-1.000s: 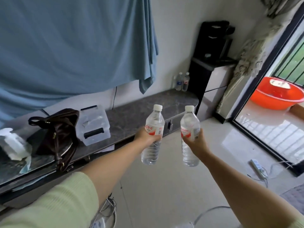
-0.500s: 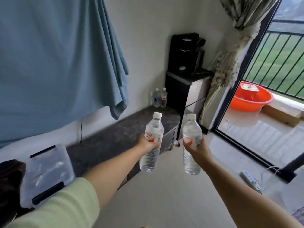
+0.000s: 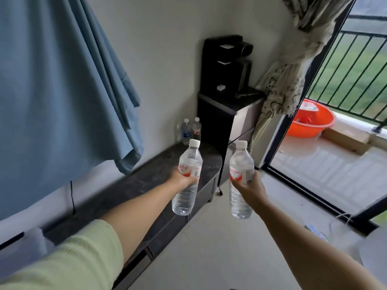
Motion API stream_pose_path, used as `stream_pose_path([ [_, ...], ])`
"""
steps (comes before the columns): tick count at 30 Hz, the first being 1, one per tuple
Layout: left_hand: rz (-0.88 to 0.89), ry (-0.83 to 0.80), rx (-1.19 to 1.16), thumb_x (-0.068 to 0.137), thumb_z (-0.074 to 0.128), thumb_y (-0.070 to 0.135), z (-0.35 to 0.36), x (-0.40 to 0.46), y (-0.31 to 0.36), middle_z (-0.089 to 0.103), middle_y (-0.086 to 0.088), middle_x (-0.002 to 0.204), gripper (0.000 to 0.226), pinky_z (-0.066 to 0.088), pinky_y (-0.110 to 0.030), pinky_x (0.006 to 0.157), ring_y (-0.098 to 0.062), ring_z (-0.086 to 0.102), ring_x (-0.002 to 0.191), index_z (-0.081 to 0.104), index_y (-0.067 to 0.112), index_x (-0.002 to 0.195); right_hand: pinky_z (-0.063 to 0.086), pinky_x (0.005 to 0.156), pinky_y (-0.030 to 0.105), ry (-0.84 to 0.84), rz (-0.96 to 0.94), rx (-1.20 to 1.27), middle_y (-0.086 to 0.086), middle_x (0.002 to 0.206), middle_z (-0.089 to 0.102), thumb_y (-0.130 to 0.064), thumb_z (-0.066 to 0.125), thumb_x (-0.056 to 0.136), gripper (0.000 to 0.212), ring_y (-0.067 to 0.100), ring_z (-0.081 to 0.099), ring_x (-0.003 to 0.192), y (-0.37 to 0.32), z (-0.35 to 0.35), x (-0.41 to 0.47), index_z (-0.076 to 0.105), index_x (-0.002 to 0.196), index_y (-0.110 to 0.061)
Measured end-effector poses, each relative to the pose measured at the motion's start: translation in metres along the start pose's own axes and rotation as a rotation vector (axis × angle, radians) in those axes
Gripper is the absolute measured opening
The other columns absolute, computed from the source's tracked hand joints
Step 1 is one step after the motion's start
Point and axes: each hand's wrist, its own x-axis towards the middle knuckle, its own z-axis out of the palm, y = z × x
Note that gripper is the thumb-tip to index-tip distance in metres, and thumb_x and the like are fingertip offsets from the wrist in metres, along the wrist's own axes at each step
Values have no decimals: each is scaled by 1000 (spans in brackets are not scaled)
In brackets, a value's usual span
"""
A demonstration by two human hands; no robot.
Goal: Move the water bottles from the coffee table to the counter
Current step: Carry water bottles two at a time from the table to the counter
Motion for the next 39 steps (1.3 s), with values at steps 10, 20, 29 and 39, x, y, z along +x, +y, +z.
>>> stream_pose_path([
  [10, -90, 72, 0, 68, 83, 33, 29, 119, 42, 69, 3, 103, 50, 52, -39, 93, -18, 65, 97, 61, 22, 111, 44, 59, 25, -90, 5, -65, -2, 91, 62, -38, 79, 76, 49, 9, 59, 75, 5, 6, 167, 44, 106, -19],
  [20, -253, 215, -66, 68, 83, 30, 63, 218, 72, 68, 0, 107, 57, 49, -28, 77, -16, 63, 93, 58, 19, 117, 51, 72, 34, -291, 38, -151, 2, 92, 65, -39, 78, 75, 50, 21, 66, 85, 14, 21, 323, 49, 107, -14],
  [29, -359, 215, -82, 68, 81, 31, 32, 323, 44, 69, 0, 104, 50, 51, -36, 87, -20, 64, 96, 58, 24, 112, 54, 88, 45, -394, 176, -200, 7, 103, 66, -38, 79, 74, 59, 26, 65, 94, 23, 100, 407, 48, 118, -11],
  [39, -399, 155, -151, 65, 84, 30, -8, 478, -4, 67, 4, 111, 66, 50, -41, 94, -18, 63, 102, 53, 25, 123, 46, 78, 31, -381, 325, -117, -2, 102, 64, -30, 81, 74, 61, 20, 63, 93, 45, 232, 500, 50, 126, -21],
])
